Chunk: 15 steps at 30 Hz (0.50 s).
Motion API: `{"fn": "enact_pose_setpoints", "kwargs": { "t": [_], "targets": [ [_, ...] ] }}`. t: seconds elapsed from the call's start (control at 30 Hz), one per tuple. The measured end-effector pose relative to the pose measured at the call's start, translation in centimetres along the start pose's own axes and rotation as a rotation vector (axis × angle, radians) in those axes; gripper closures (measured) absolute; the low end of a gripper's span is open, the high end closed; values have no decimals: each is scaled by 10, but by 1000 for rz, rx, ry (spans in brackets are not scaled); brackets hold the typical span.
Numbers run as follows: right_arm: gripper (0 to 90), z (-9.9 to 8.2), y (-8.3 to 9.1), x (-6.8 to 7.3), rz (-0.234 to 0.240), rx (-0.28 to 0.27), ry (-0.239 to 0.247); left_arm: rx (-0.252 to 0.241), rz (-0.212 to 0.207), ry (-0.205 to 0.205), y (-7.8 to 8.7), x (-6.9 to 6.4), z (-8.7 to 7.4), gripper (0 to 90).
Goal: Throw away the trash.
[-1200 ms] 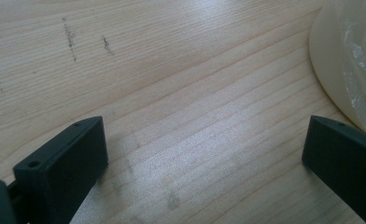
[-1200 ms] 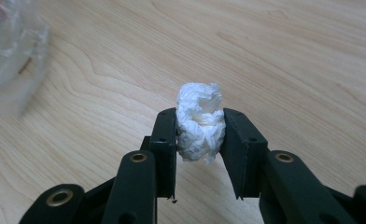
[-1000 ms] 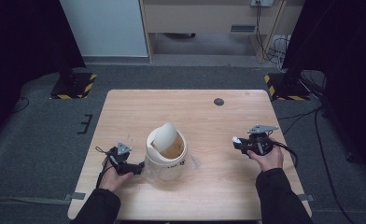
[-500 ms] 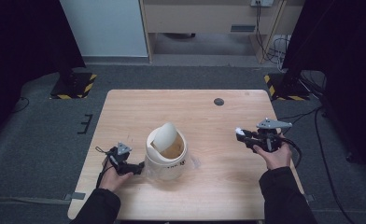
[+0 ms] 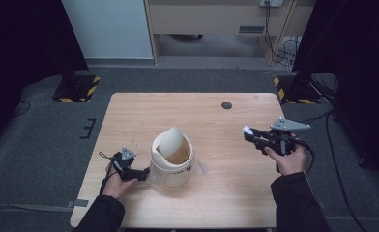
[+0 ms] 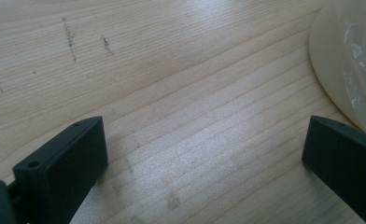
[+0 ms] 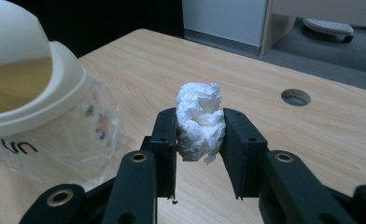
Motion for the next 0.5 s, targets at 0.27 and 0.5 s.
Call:
{"fn": "enact_pose_setpoints", "kwargs": {
  "t": [0.27, 0.5],
  "targets": [
    [670, 18, 5, 16, 51, -57, 4, 0, 0, 0, 0, 0, 0, 0],
    [673, 29, 6, 29, 76, -75, 18, 0, 0, 0, 0, 0, 0, 0]
  ]
}}
Point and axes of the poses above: each handheld gripper's, and its own axes: y roughly backward along the jaws, z roughly out of its top, x roughly to its left, the point moved 7 cm from there along -y, roughly forward along the jaws, and after that the axes turned 7 degrees about -z, right-handed, at the moved point
